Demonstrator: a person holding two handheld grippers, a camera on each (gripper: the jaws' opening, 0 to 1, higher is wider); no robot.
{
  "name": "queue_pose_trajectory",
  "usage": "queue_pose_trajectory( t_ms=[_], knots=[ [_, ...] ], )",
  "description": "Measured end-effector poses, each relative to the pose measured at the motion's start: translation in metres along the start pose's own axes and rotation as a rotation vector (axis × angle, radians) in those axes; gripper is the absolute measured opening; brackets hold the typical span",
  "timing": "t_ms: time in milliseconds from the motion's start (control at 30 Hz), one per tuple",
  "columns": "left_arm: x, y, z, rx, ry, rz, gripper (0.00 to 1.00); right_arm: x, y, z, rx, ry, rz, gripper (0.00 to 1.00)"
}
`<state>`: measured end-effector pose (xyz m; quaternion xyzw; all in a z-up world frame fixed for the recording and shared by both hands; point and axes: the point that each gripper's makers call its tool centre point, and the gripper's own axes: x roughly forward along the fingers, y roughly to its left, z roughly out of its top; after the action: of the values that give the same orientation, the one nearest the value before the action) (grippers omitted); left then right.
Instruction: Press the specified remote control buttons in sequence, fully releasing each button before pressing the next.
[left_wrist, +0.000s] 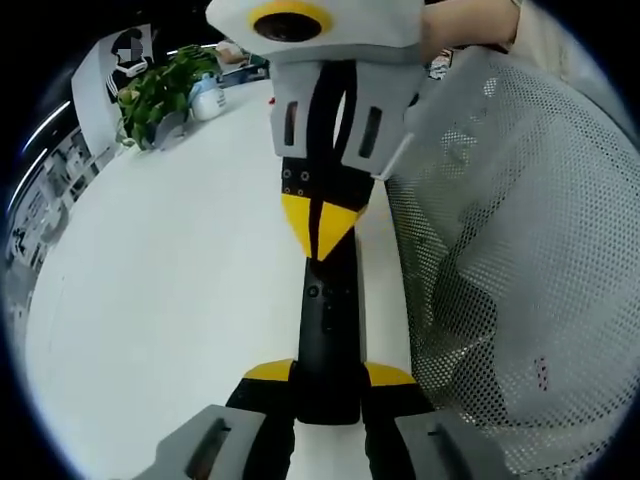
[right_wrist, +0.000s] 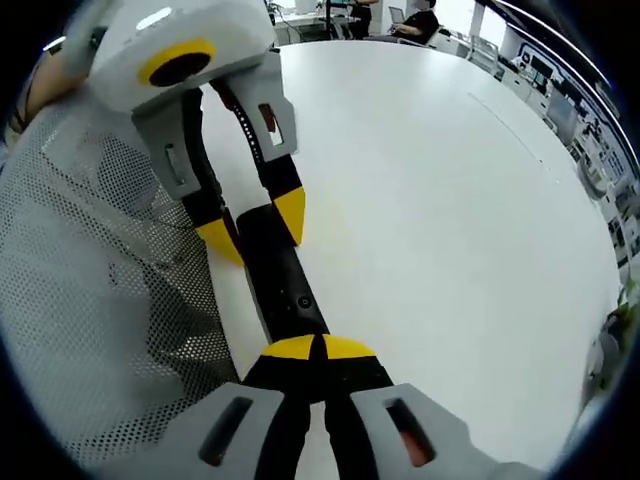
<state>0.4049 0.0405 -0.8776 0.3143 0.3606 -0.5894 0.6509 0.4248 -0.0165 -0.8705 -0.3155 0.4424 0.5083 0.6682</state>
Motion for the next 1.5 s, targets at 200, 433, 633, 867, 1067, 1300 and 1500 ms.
queue_pose_trajectory(
  t_ms=[200,433,633,867,1067,1300,1500],
  knots=[
    [-0.0001,0.0000,0.0001,0.001,0.000,0.000,0.25,-0.0001,-0.0008,-0.0005,0.059,0.006,0.032,0.00],
    [-0.0002,-0.0002,0.0001,0.000,0.000,0.000,0.25,0.0007,-0.0015,-0.0008,0.123,0.009,0.071,0.00],
    [-0.0002,-0.0003,0.0001,0.002,0.001,0.000,0.25,0.0020,-0.0014,0.0004,0.113,0.056,0.084,0.00],
    [-0.0001,-0.0002,0.0002,0.001,0.000,0.000,0.25,0.0022,-0.0017,-0.0017,0.132,0.071,0.103,0.00],
    [0.0000,-0.0002,0.0002,0.002,0.001,0.000,0.25,0.0014,-0.0014,-0.0019,0.116,0.010,0.084,0.00],
    [0.0002,-0.0002,0.0000,-0.001,0.000,0.001,0.25,-0.0006,0.0009,-0.0024,0.069,-0.054,0.081,0.00],
    [0.0002,-0.0003,-0.0001,0.002,0.001,0.000,0.25,-0.0044,0.0063,-0.0067,0.026,-0.052,0.091,0.02]
  ],
)
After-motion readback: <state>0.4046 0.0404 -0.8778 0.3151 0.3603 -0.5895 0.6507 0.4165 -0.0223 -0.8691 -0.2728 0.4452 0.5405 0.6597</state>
